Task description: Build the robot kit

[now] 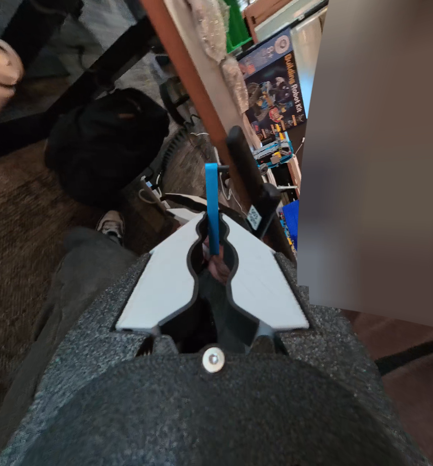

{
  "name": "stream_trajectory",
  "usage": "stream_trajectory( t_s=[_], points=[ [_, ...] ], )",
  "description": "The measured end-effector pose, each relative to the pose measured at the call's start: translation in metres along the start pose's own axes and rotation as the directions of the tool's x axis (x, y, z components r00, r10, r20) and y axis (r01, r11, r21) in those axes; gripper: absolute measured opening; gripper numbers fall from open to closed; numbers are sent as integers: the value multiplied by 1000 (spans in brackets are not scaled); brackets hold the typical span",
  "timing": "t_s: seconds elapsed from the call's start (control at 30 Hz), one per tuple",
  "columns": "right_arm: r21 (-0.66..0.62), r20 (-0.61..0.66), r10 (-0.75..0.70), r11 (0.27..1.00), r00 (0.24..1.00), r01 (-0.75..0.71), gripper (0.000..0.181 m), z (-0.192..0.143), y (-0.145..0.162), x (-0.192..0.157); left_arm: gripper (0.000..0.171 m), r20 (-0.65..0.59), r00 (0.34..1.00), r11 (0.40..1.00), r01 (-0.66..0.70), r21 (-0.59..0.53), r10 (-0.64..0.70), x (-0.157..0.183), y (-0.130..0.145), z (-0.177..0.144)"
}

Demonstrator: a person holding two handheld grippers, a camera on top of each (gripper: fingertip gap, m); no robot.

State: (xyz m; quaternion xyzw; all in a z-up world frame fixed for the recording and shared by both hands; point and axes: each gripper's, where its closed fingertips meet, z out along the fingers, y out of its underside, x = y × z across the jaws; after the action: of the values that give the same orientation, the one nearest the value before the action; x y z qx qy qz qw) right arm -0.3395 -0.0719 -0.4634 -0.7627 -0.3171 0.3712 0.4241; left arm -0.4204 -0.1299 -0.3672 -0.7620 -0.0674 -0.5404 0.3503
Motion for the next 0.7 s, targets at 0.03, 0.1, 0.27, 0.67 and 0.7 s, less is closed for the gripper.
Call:
stream_trajectory(
  t_s=[0.03, 0.1, 0.27, 0.67, 0.7],
  points=[
    [-25, 6, 16, 1000, 1000, -16, 31, 10, 15, 3, 7, 18, 1000, 1000, 20, -4, -20, -7, 0, -6],
    [-44, 14, 43, 998, 999, -42, 31, 27, 30, 6, 7, 44, 998, 999, 46, -13, -45, -18, -2, -15],
    [-150, -19, -57, 987, 998, 53, 29, 43, 54, 9, 7, -8, 989, 988, 144, -60, -145, -21, 4, -12],
    [-365, -30, -159, 921, 987, 137, 36, 51, 115, 37, 7, -148, 960, 953, 200, -228, -237, 9, 31, 22],
    [-362, -27, -146, 924, 989, 127, 35, 52, 115, 36, 7, -153, 958, 950, 201, -238, -242, 10, 33, 23]
  ],
)
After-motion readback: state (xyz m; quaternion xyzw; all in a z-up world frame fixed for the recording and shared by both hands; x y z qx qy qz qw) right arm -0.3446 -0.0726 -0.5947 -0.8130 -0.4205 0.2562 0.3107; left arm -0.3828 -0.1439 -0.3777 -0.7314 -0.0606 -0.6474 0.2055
